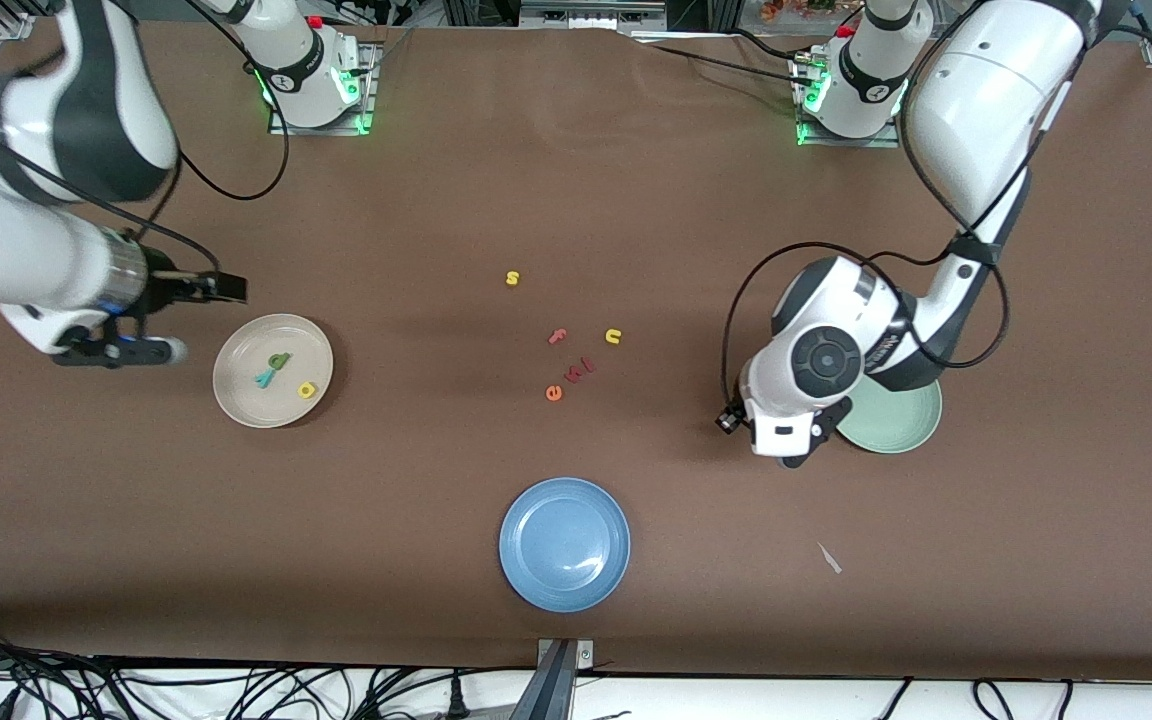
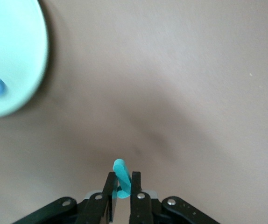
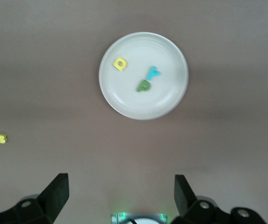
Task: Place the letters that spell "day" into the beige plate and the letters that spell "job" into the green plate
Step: 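Return the right arm to rest while the left gripper carries j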
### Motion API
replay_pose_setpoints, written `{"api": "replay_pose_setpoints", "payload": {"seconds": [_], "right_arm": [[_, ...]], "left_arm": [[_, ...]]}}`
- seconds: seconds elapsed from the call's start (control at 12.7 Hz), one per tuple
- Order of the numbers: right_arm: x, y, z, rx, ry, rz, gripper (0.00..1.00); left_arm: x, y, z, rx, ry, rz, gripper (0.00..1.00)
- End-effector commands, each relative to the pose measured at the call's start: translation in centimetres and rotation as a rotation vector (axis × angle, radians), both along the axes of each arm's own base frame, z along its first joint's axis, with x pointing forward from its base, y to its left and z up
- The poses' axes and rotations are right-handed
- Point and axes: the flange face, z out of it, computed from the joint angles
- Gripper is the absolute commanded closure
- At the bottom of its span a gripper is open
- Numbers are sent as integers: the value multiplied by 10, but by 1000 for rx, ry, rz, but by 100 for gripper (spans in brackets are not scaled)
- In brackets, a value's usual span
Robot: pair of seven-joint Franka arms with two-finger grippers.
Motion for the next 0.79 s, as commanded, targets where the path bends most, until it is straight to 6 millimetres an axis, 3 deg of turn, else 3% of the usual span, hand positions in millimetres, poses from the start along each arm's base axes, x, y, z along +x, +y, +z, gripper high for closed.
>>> {"api": "replay_pose_setpoints", "payload": {"seconds": [0.0, 0.08, 0.32, 0.39, 0.71], "right_arm": [[-10, -18, 46, -48, 8, 13, 0], [-17, -23, 58, -36, 1, 13, 0], [-17, -25, 62, 34, -17, 52, 0], [-15, -36, 62, 65, -29, 23, 0], [-14, -31, 62, 56, -35, 35, 0]], "left_arm": [[2, 43, 11, -16, 39, -135, 100], [3, 48, 10, -20, 43, -156, 100], [6, 92, 9, -28, 94, -236, 100], [8, 113, 8, -41, 109, -265, 100], [4, 186, -11, -91, 161, -348, 100]]}}
